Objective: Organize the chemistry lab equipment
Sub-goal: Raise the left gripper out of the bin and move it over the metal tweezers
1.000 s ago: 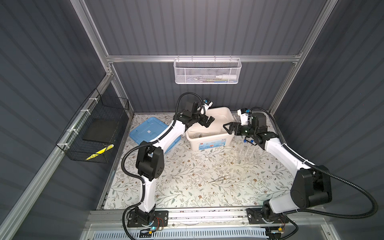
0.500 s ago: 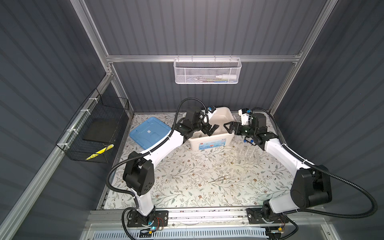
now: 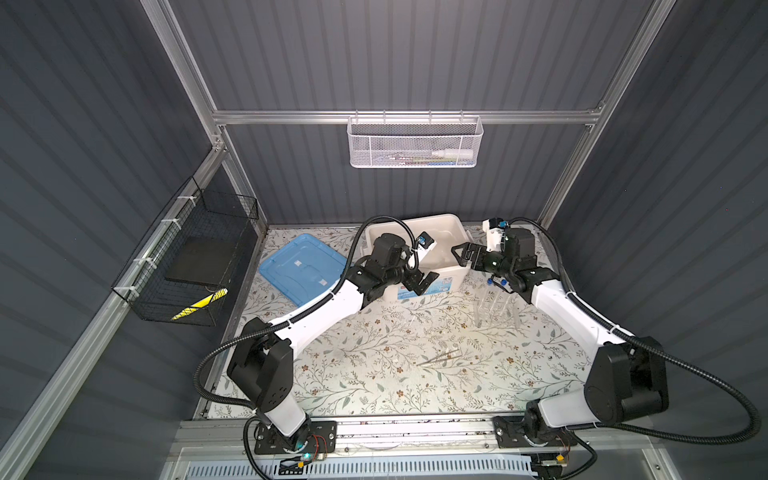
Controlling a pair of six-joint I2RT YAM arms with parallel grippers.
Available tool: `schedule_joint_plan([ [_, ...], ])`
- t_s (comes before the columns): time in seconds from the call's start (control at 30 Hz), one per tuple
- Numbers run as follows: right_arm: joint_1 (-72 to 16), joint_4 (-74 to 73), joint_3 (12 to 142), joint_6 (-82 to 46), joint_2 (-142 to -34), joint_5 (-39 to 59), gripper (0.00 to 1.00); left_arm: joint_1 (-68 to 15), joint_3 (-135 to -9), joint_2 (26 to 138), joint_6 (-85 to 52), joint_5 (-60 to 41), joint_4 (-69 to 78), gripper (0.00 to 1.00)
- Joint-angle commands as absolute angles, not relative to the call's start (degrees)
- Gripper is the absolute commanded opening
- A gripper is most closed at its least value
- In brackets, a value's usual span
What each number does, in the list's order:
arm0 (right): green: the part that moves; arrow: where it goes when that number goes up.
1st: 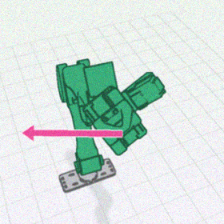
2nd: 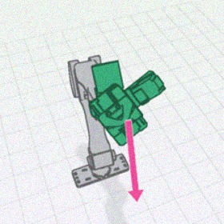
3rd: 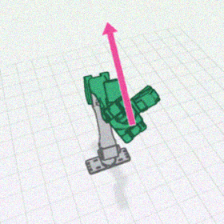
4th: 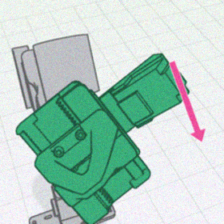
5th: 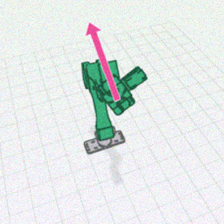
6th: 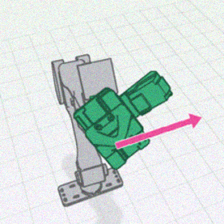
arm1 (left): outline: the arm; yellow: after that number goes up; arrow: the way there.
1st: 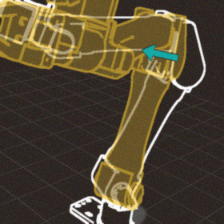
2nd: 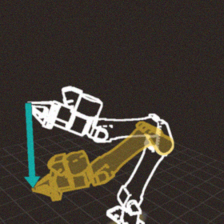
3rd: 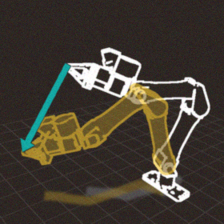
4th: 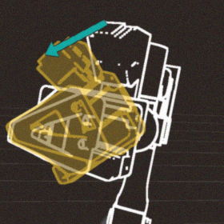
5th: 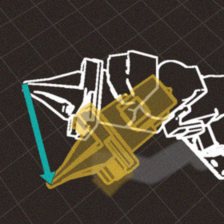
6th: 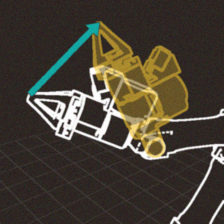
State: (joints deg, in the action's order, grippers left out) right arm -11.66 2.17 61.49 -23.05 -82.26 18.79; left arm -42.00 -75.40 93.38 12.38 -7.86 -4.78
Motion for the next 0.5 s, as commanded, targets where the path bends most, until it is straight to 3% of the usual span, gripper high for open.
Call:
schedule_joint_plan([
  [0.0,-11.34,4.23,60.83,-23.94,-80.1,15.47,0.99,-43.27,-72.86,90.64,10.11,-7.64,-3.92,1.0],
  [0.47,-11.34,6.66,58.97,-25.93,-76.91,10.89,0.99,-49.99,-62.98,88.66,8.31,-9.07,-4.57,1.0],
])
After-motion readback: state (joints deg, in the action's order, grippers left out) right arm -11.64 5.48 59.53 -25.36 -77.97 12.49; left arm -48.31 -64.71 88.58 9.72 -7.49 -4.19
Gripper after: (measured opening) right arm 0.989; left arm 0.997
